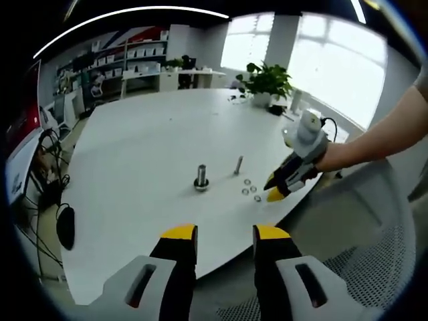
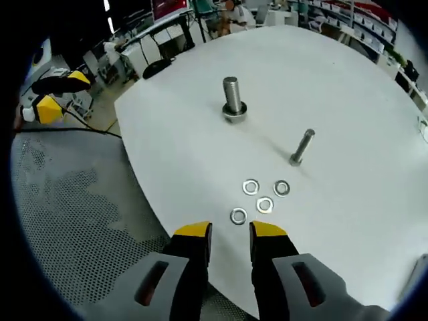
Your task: Place the washer onto the threaded stud by aligning its center hole with the stud, sliding it down to the base, and recovering from edge contact or off-axis alignment until the washer reaches the visible bottom stop.
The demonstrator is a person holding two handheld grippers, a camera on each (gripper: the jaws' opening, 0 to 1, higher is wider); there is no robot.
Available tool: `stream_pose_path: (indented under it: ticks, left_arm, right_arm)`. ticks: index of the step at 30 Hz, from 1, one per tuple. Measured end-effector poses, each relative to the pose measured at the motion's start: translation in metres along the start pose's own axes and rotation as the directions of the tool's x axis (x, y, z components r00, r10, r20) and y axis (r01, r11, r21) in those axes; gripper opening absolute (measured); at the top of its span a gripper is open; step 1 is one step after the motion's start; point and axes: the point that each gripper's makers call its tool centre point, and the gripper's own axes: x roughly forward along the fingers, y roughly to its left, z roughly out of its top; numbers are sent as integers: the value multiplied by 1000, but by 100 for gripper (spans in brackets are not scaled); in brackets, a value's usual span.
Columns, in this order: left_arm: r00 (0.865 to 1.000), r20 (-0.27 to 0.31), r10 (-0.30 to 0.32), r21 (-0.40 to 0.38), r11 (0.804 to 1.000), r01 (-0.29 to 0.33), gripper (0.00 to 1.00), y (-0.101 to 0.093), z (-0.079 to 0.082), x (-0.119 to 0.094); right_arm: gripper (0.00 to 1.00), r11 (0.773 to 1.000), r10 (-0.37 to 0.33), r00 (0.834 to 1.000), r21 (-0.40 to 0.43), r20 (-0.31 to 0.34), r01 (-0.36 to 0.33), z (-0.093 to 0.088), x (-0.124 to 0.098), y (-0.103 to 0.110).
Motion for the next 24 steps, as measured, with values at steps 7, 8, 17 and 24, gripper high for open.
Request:
stream_pose_path:
  ticks: [7,8,17,24]
  left_arm:
    - [1000,-4,-4,-1,1000,4,31,-1,0,0]
    - [1000,-2,-5,-3,1000,5,31,-1,0,1]
    - [1000,3,-6,-5,1000,6,31,-1,0,0]
    - [1000,7,-12,-6,1000,12,31,-2,1,0]
  right_arm:
    - [25,999,3,998,-40,-57,-6,-5,13,-2]
    - [25,999,6,998,-32,-56,-8,-4,14,-2]
    - [21,981,-30,995,-192,-100,11,-5,16,-9]
    - [19,957,-48,987,-290,-151,2,-4,17,-7]
